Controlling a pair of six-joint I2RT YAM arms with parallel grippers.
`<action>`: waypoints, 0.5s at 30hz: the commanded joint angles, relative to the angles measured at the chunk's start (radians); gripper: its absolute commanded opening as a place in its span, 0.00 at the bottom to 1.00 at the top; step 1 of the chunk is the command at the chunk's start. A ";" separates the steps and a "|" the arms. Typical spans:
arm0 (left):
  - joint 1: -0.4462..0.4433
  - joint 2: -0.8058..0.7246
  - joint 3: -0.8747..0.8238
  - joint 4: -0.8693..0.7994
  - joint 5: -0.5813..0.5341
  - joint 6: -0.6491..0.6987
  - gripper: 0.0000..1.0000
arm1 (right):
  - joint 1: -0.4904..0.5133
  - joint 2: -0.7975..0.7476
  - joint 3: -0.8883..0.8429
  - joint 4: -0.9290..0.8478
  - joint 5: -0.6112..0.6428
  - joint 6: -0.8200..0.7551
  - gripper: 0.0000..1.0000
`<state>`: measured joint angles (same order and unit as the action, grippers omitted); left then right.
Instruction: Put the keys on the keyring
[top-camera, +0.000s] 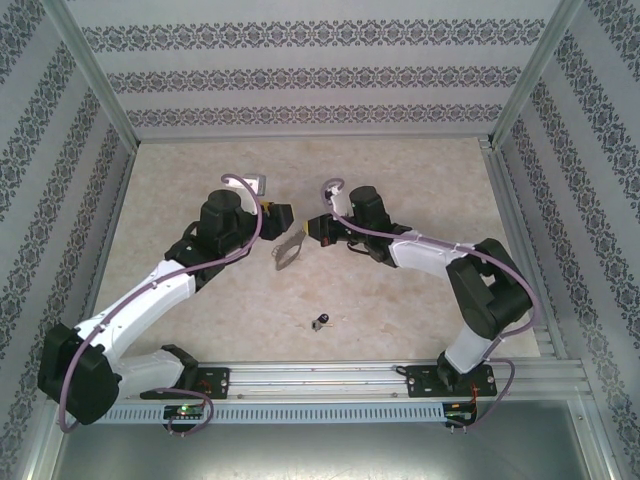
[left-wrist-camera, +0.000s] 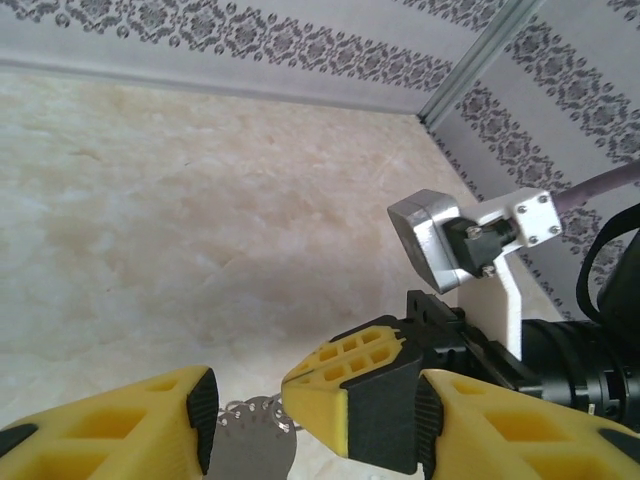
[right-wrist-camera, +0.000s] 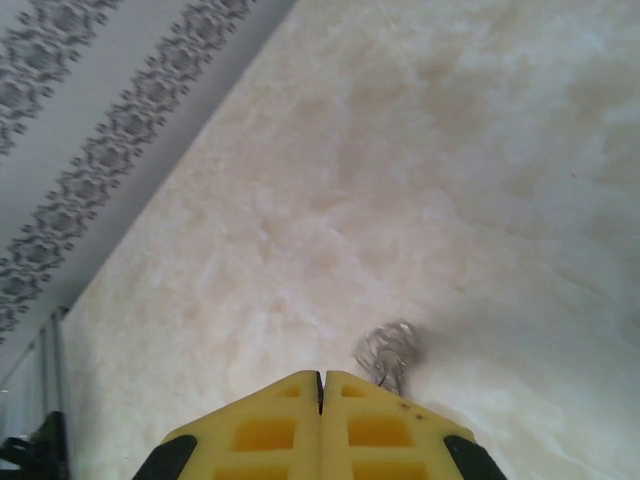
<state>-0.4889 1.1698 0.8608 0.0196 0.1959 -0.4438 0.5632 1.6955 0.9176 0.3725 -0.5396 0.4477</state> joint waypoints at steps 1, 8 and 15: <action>0.009 0.011 -0.017 -0.033 -0.019 0.024 0.57 | 0.020 0.041 -0.033 -0.034 0.052 -0.048 0.00; 0.009 0.038 -0.012 -0.015 0.006 0.012 0.58 | 0.057 0.103 -0.048 -0.107 0.132 -0.090 0.00; 0.009 0.059 -0.008 0.005 0.021 -0.004 0.58 | 0.081 0.128 -0.070 -0.129 0.200 -0.078 0.00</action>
<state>-0.4889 1.2201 0.8566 0.0074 0.2047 -0.4454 0.6315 1.8095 0.8585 0.2554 -0.3904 0.3851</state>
